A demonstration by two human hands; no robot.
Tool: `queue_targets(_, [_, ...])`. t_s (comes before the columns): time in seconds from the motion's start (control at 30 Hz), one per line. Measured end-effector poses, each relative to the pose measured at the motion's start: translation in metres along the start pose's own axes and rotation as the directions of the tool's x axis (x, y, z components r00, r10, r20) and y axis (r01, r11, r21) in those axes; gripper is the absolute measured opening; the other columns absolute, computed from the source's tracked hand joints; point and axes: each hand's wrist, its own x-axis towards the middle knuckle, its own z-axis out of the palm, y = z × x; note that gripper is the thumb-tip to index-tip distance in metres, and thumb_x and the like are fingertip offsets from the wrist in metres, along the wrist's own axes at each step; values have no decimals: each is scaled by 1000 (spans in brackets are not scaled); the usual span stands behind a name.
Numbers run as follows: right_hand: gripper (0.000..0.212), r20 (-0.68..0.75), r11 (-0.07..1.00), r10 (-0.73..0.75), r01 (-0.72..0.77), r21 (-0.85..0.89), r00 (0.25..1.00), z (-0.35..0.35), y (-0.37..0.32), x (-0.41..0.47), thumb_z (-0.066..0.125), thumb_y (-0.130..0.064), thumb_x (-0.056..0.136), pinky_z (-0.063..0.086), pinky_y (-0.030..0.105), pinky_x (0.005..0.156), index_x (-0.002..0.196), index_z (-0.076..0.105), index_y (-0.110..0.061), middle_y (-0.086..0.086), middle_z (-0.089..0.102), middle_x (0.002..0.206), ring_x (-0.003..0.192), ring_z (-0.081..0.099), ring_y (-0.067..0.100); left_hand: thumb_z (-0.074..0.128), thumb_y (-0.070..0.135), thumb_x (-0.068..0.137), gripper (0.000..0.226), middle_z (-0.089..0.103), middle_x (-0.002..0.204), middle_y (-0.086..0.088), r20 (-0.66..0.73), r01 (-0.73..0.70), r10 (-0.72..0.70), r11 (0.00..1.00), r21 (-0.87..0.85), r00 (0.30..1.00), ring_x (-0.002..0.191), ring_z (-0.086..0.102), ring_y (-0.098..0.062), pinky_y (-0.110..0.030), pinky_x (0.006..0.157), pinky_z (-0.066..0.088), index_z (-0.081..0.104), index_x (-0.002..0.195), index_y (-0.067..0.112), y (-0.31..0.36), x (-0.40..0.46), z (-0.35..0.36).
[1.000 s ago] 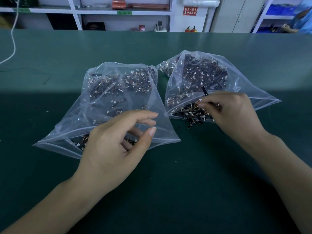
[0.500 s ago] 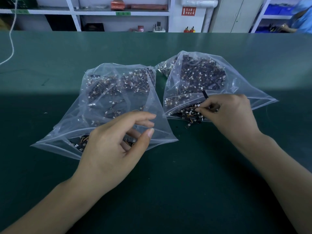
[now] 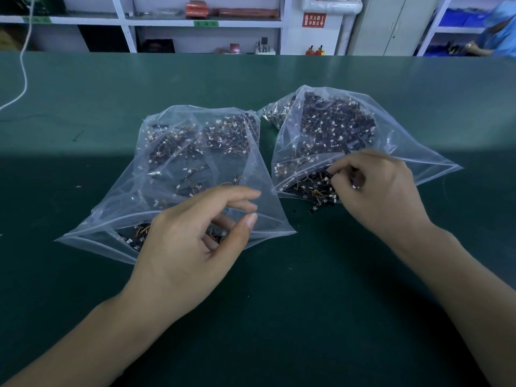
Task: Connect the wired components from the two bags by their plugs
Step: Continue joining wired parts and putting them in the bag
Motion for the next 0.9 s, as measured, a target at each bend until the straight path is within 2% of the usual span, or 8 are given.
queue_targets(0.07, [18,-19,997,-42,44,58,999,-2,-3,0,63,-7,93,48,25,69,86,79,-13,-6,68,79,68,57,7,68,30,101,26,75,114,15,-3,3,-3,1000,-1,1000,85,76,-15,-27,53,56,73,126,30,1,0,0])
queue_targets(0.13, [21,-4,987,-77,77,143,997,-2,-9,-1,62,-3,93,42,13,64,86,80,-11,-6,69,78,67,58,2,69,27,100,26,75,113,15,-4,2,-1,1000,2,1000,84,76,-15,-28,53,56,73,126,29,1,0,0])
queue_targets(0.23, [24,16,960,-165,157,232,986,3,-21,-7,62,6,93,38,7,66,98,82,-8,-14,64,81,67,56,-2,70,26,100,26,76,112,16,-15,-7,7,1000,3,1000,84,75,-14,-26,53,56,74,125,28,1,0,0])
queue_targets(0.37, [30,55,893,-334,297,338,941,9,-36,-17,55,5,95,46,18,74,110,78,-7,-4,62,82,78,60,12,67,32,101,26,75,112,16,-17,-20,20,1000,-3,1000,82,75,-13,-27,53,55,73,126,30,2,0,0])
queue_targets(0.47, [20,68,837,-374,305,455,925,11,-45,-23,54,1,99,50,27,75,103,67,-14,-5,65,91,84,63,16,65,36,101,28,75,111,16,-15,-29,29,1000,-1,999,81,75,-14,-28,52,55,71,128,31,1,1,-1])
queue_targets(0.57, [32,94,809,-384,285,515,919,12,-50,-26,58,5,101,52,43,74,107,52,-26,-2,71,101,89,70,27,68,40,98,34,74,111,16,-21,-29,29,999,-23,999,80,75,-13,-21,55,54,66,132,37,3,1,-1])
queue_targets(0.73, [19,118,792,-477,367,488,871,14,-52,-27,56,-6,105,53,41,78,113,53,-22,-5,66,99,92,67,21,74,47,90,45,73,112,16,-43,-16,14,999,-34,999,80,76,-8,-15,59,54,61,133,48,5,1,0])
queue_targets(0.9, [15,77,770,-503,405,493,861,15,-53,-27,63,-7,105,54,37,80,114,56,-16,-6,70,99,93,69,18,74,32,98,15,71,93,17,-47,-100,101,995,14,994,74,74,-12,-33,51,58,75,110,25,0,2,1])
